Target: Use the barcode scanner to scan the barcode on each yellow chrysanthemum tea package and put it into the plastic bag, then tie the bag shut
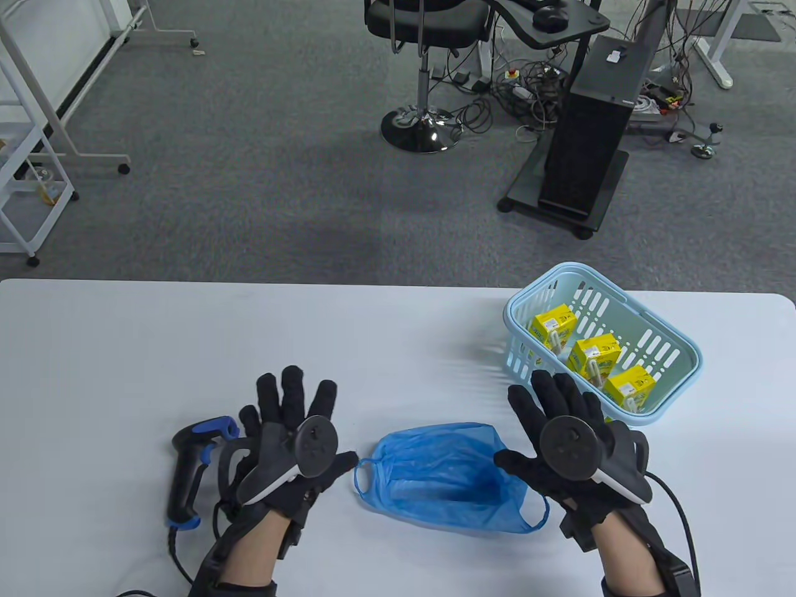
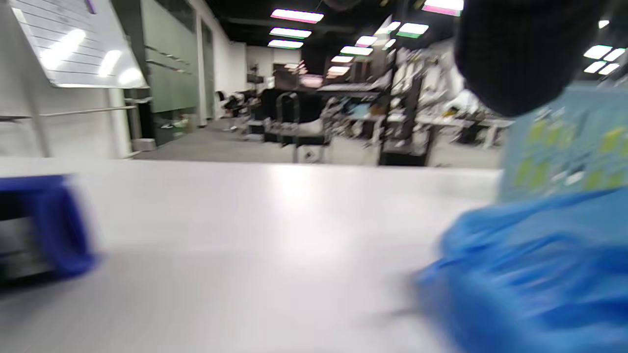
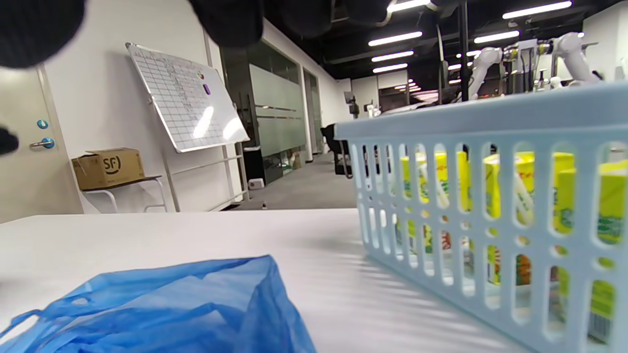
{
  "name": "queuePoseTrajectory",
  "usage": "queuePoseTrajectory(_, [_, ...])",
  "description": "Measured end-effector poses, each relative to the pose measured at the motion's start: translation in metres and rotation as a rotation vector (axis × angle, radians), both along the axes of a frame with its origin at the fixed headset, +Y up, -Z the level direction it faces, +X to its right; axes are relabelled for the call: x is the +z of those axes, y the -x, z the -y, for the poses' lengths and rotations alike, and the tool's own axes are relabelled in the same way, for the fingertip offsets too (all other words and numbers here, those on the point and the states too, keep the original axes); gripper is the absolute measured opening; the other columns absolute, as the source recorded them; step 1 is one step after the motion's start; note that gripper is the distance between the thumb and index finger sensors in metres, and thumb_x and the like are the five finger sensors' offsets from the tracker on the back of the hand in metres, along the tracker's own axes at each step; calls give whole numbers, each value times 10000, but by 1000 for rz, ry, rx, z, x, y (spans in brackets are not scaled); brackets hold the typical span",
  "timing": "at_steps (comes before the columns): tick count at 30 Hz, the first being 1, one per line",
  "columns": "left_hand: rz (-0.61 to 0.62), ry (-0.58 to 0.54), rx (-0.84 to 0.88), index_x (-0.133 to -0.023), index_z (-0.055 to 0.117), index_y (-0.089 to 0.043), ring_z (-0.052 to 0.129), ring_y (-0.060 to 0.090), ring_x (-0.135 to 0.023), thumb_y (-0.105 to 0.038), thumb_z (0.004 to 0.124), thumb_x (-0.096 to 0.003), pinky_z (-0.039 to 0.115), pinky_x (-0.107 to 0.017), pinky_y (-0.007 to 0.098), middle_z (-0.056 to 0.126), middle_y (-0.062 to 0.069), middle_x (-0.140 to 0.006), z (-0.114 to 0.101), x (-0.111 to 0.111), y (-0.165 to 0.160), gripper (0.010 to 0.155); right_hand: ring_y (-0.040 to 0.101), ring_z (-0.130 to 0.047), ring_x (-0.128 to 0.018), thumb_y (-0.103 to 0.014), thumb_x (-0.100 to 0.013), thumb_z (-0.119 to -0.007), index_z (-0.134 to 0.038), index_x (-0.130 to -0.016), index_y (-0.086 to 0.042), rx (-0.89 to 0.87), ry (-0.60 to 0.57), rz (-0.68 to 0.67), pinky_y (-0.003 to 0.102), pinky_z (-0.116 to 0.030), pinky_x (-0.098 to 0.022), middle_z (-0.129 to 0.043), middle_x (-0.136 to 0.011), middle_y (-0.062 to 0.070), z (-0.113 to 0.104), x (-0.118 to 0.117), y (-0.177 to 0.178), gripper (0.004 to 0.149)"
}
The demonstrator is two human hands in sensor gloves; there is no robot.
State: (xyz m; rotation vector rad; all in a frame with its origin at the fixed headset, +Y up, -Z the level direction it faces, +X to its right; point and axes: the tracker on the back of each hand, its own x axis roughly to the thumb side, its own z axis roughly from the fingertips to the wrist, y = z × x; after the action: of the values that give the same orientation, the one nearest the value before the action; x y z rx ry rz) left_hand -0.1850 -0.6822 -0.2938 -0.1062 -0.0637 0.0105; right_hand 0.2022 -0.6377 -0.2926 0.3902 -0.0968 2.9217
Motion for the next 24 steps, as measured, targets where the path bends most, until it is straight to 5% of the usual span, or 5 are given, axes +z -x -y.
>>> queuePoseTrajectory(6, [-277,40,79,-1149,189,-266,239,573,-1097,-648,816,-418,400,-723,746,134,219,-1192,39,11,96,1036,419,-317,-1072,-672,-301,-721,-465,-1099,-229,-5,31,-9,708,-335,-723,-307,-1149,129,2,-2,3,948])
queuePoseTrajectory(10, [-419,97,259,-1131,163,-150,159,560,-1068,-634,823,-426,406,-686,768,169,248,-1175,64,18,144,1081,420,-323,-1071,-673,-301,-719,-463,-1100,-228,10,42,-17,710,-337,-721,-306,-1148,131,6,-3,6,949])
queuePoseTrajectory(14, [-471,178,248,-1135,165,-125,289,581,-1066,-629,823,-433,487,-668,753,239,289,-1161,69,16,153,1086,420,-320,-1072,-671,-301,-720,-464,-1099,-226,31,54,-29,710,-336,-722,-305,-1149,130,11,-3,10,949])
queuePoseTrajectory(21, [-507,201,236,-1103,483,-42,711,536,-952,-532,844,-459,754,-576,594,619,305,-1064,75,16,152,886,422,-326,-1068,-673,-302,-715,-468,-1097,-224,60,84,-49,710,-341,-718,-307,-1146,135,23,-5,16,946])
queuePoseTrajectory(24, [-548,198,328,-1092,475,-29,793,492,-905,-421,850,-477,795,-548,550,677,298,-1019,82,11,151,820,423,-325,-1069,-672,-302,-716,-471,-1097,-225,56,97,-53,710,-339,-718,-307,-1146,135,26,-5,17,944])
